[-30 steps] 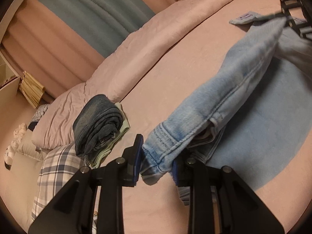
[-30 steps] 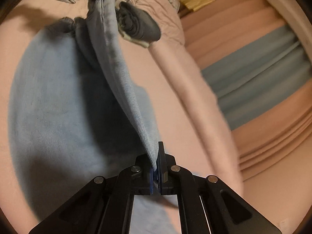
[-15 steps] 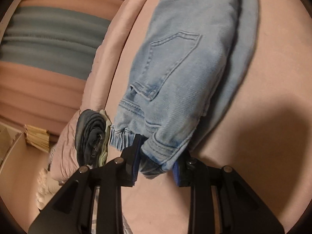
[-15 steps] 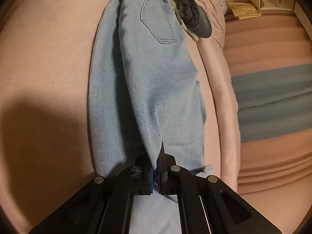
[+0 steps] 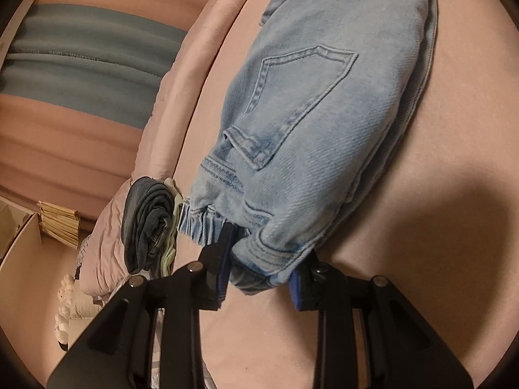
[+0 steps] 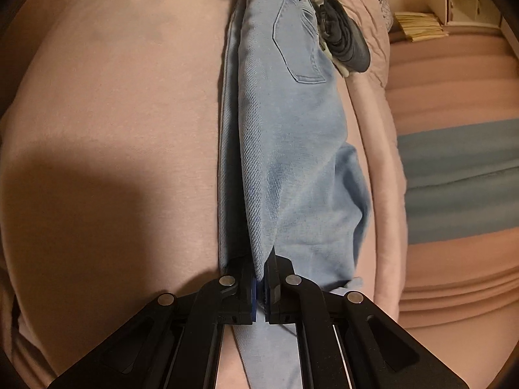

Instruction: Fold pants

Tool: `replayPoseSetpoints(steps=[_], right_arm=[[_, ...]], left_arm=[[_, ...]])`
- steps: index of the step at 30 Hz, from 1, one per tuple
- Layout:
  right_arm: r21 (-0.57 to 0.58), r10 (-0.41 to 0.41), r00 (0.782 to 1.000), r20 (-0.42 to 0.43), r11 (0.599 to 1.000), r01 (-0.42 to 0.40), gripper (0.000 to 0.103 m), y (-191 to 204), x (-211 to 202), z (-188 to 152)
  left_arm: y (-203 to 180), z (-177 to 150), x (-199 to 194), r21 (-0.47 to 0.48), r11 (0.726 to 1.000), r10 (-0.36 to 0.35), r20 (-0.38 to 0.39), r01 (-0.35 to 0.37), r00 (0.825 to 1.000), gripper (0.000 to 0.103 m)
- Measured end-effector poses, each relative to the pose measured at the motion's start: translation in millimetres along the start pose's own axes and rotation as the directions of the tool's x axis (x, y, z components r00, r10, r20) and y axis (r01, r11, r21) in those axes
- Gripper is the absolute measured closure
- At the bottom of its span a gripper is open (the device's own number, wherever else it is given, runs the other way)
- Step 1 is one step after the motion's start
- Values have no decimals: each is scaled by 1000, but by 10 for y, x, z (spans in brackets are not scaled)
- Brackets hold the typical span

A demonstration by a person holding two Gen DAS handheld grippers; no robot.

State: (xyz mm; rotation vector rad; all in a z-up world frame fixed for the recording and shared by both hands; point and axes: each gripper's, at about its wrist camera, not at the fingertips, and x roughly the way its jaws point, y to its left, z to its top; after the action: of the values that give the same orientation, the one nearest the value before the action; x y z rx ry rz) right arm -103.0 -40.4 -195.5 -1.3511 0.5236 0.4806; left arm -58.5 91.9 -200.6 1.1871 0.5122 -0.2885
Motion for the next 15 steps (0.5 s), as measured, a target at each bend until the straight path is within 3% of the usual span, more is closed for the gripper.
replayPoseSetpoints(steps=[3, 5, 7, 8, 10, 12, 13, 15], right_arm=[[-26, -34, 999, 14, 999, 34, 100, 45, 41, -35], [-80, -79, 997, 16, 994, 80, 100, 122, 12, -36], [-71, -60, 998, 7, 996, 61, 97, 66, -60, -65], [-12, -8, 1000, 6, 1000, 8, 94, -50, -131, -116], [132, 80, 997, 6, 988, -80, 69, -315, -252, -256], [279, 173, 984, 33, 944, -176, 48, -585, -337, -411], [398, 239, 968, 76, 883, -249, 46, -810, -378, -532], [562, 298, 945, 134, 763, -320, 46, -1154, -359, -713]], left_arm=[[-65, 29, -19, 41, 998, 41, -22, -40, 999, 61], [14, 43, -107, -4, 1000, 19, -50, -19, 999, 57], [196, -3, -234, -117, 993, -36, -59, 29, 998, 30], [309, -36, -313, -189, 981, -55, -63, 42, 997, 14], [495, -64, -464, -311, 949, -75, -50, 55, 996, 13], [652, -8, -586, -437, 894, -121, -15, 102, 993, 13], [694, 49, -607, -482, 867, -142, -1, 124, 990, 13], [729, 283, -604, -547, 814, -203, 50, 197, 978, 13]])
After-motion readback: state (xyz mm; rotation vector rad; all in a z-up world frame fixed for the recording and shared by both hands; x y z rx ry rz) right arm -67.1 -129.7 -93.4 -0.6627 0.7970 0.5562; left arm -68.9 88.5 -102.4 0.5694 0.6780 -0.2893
